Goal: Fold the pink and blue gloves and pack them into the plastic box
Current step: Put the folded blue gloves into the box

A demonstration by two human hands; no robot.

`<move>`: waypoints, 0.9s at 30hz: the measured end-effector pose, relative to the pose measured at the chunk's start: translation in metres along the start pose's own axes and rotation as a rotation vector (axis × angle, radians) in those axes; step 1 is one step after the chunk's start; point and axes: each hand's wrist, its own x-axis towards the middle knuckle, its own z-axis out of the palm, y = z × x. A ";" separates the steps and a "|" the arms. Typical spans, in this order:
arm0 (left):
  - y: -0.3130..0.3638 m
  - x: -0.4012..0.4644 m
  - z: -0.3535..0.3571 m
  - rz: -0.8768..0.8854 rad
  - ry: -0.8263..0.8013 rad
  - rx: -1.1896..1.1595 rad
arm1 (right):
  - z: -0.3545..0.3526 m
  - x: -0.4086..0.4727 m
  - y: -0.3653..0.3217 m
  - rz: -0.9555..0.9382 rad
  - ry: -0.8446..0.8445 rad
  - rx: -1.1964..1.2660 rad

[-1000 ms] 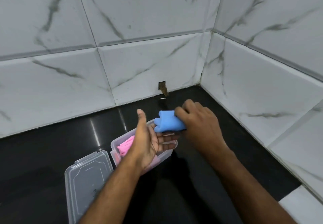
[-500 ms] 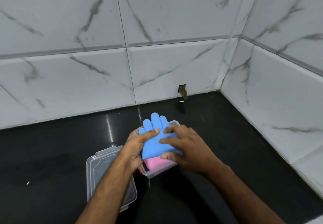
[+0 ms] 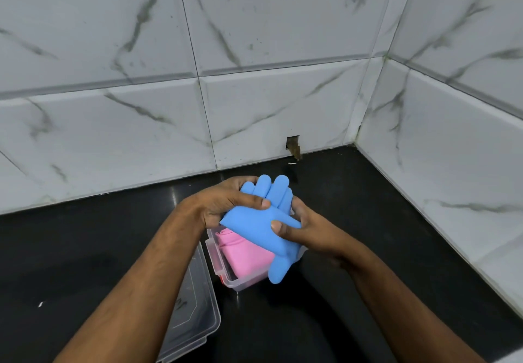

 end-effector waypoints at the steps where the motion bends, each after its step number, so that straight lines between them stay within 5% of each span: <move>1: 0.002 0.002 0.000 0.002 -0.010 -0.005 | -0.002 0.000 0.001 -0.001 0.010 -0.018; 8: 0.019 0.002 0.000 0.229 -0.062 -0.019 | -0.014 0.003 -0.019 -0.163 0.124 -0.091; 11: 0.033 -0.001 -0.002 0.310 0.070 0.034 | -0.014 0.010 -0.029 -0.264 0.240 -0.184; 17: 0.000 -0.005 -0.002 0.160 0.204 0.159 | -0.001 0.012 -0.001 -0.149 0.244 -0.695; 23: -0.040 -0.015 0.013 0.129 0.547 0.228 | 0.001 0.012 0.017 -0.057 0.204 -0.728; 27: -0.053 -0.022 0.027 0.096 0.799 0.551 | -0.005 0.024 0.011 -0.042 0.102 -0.786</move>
